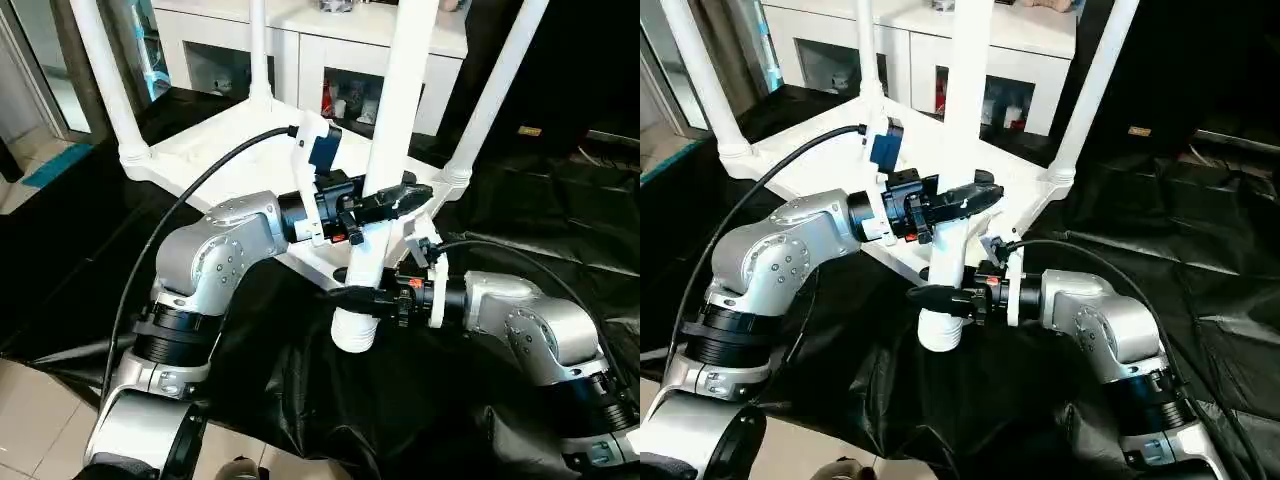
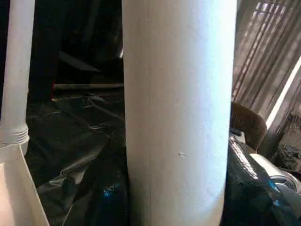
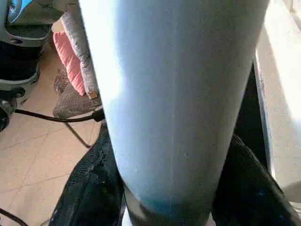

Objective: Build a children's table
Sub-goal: Pick table leg

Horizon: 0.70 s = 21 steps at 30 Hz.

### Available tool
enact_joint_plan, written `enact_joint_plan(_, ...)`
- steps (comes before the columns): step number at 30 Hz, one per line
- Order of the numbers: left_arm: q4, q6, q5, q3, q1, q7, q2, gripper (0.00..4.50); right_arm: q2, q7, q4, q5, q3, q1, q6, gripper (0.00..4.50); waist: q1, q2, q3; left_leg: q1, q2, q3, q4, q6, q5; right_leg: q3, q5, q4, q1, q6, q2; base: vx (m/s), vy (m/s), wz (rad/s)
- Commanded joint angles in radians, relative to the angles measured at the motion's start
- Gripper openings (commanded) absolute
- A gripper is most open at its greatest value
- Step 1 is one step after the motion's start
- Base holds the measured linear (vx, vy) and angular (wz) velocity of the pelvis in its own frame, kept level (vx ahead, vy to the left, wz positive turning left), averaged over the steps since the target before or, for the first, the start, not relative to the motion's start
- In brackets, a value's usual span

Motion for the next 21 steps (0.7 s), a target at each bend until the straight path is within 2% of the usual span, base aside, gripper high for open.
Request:
enact_joint_plan(1,-0.006,-0.005,0.005,0.002,-0.009,0.013,-0.002,1.80,-0.016,-0.004,0.004,-0.012,-0.006,0.008,-0.006,1.95,0.002,0.001,-0.076,0.025,0.061,-0.034,-0.072,-0.016,-0.197,0.051,-0.237,-0.074,0.048,-0.186,-0.081,0.000,0.000,0.00)
enact_joint_plan(2,0.000,-0.001,0.002,0.008,-0.011,0.019,-0.006,2.36,-0.015,-0.006,0.004,-0.013,-0.006,0.008,-0.009,1.95,0.001,0.001,-0.076,0.025,0.061,-0.034,-0.071,-0.017,-0.199,0.051,-0.242,-0.075,0.048,-0.184,-0.081,0.000,0.000,0.00)
enact_joint_plan(3,0.004,0.009,-0.011,0.015,-0.012,0.017,-0.009,2.50,-0.015,-0.008,0.006,-0.015,-0.008,0.007,-0.012,1.95,0.002,0.003,-0.076,0.025,0.061,-0.034,-0.071,-0.018,-0.198,0.051,-0.240,-0.074,0.048,-0.185,-0.082,0.000,0.000,0.00)
enact_joint_plan(6,0.000,0.006,-0.044,0.045,-0.007,0.012,-0.022,2.52,-0.012,-0.016,0.013,-0.023,-0.014,0.008,-0.029,1.94,0.002,0.001,-0.076,0.025,0.061,-0.034,-0.071,-0.021,-0.202,0.050,-0.245,-0.076,0.049,-0.185,-0.082,0.000,0.000,0.00)
enact_joint_plan(7,0.004,-0.008,-0.049,0.060,-0.006,0.020,-0.032,2.62,-0.009,-0.021,0.015,-0.025,-0.018,0.009,-0.035,1.93,0.000,0.000,-0.076,0.025,0.061,-0.034,-0.071,-0.021,-0.203,0.050,-0.243,-0.076,0.048,-0.187,-0.081,0.000,0.000,0.00)
enact_joint_plan(8,0.029,-0.074,-0.046,0.095,-0.004,0.040,-0.054,2.89,0.002,-0.036,0.020,-0.025,-0.031,0.010,-0.049,1.93,0.002,0.000,-0.076,0.024,0.060,-0.034,-0.070,-0.019,-0.201,0.050,-0.240,-0.077,0.049,-0.189,-0.082,0.000,0.000,0.00)
enact_joint_plan(9,0.036,-0.094,-0.047,0.107,-0.003,0.046,-0.061,2.89,0.006,-0.043,0.022,-0.026,-0.035,0.010,-0.054,1.93,0.001,-0.002,-0.077,0.024,0.061,-0.034,-0.071,-0.017,-0.199,0.050,-0.235,-0.077,0.050,-0.190,-0.082,0.000,0.000,0.00)
enact_joint_plan(11,0.077,-0.154,-0.083,0.183,-0.003,0.082,-0.100,2.96,0.031,-0.078,0.034,-0.023,-0.063,0.008,-0.071,1.93,0.001,-0.002,-0.076,0.022,0.057,-0.033,-0.068,-0.013,-0.201,0.049,-0.244,-0.080,0.050,-0.192,-0.084,0.000,0.000,0.00)
enact_joint_plan(13,0.110,-0.174,-0.138,0.254,-0.007,0.110,-0.128,2.96,0.056,-0.114,0.047,-0.023,-0.089,0.004,-0.092,1.93,0.002,-0.003,-0.078,0.022,0.059,-0.035,-0.070,-0.012,-0.199,0.048,-0.238,-0.077,0.051,-0.188,-0.082,0.000,0.000,0.00)
enact_joint_plan(14,0.137,-0.188,-0.189,0.315,-0.011,0.124,-0.145,2.96,0.075,-0.142,0.055,-0.023,-0.109,0.003,-0.116,1.93,0.001,-0.001,-0.078,0.023,0.058,-0.033,-0.069,-0.011,-0.198,0.049,-0.229,-0.077,0.048,-0.191,-0.082,0.000,0.000,0.00)
enact_joint_plan(16,0.153,-0.193,-0.198,0.333,-0.014,0.125,-0.139,2.96,0.086,-0.167,0.065,-0.028,-0.121,0.000,-0.131,1.91,0.001,-0.001,-0.079,0.023,0.057,-0.033,-0.069,-0.010,-0.197,0.048,-0.222,-0.076,0.049,-0.196,-0.082,0.000,0.000,0.00)
enact_joint_plan(17,0.186,-0.224,-0.167,0.332,-0.017,0.095,-0.106,2.96,0.103,-0.219,0.088,-0.047,-0.145,-0.008,-0.174,1.90,0.000,0.001,-0.079,0.027,0.058,-0.034,-0.071,-0.010,-0.200,0.048,-0.227,-0.077,0.045,-0.188,-0.079,0.000,0.000,0.00)
enact_joint_plan(18,0.210,-0.253,-0.125,0.313,-0.018,0.072,-0.079,2.96,0.108,-0.247,0.102,-0.060,-0.155,-0.013,-0.200,1.90,-0.001,0.001,-0.077,0.026,0.057,-0.034,-0.072,-0.011,-0.202,0.048,-0.238,-0.080,0.043,-0.179,-0.079,0.000,0.000,0.00)
enact_joint_plan(19,0.225,-0.272,-0.097,0.300,-0.019,0.058,-0.064,2.96,0.110,-0.262,0.110,-0.068,-0.160,-0.015,-0.214,1.90,-0.003,0.003,-0.078,0.028,0.056,-0.034,-0.075,-0.017,-0.210,0.049,-0.261,-0.081,0.043,-0.157,-0.077,0.000,0.000,0.00)
enact_joint_plan(20,0.270,-0.367,0.040,0.202,-0.014,-0.006,-0.001,2.96,0.114,-0.296,0.125,-0.096,-0.171,-0.020,-0.256,1.90,-0.003,0.003,-0.077,0.029,0.058,-0.037,-0.078,-0.020,-0.205,0.049,-0.265,-0.085,0.043,-0.142,-0.078,0.000,0.000,0.00)
enact_joint_plan(21,0.270,-0.367,0.040,0.202,-0.014,-0.006,-0.001,2.96,0.114,-0.296,0.125,-0.096,-0.171,-0.020,-0.256,1.90,-0.002,0.005,-0.078,0.032,0.059,-0.038,-0.079,-0.023,-0.204,0.050,-0.267,-0.084,0.039,-0.127,-0.077,0.000,0.000,0.00)
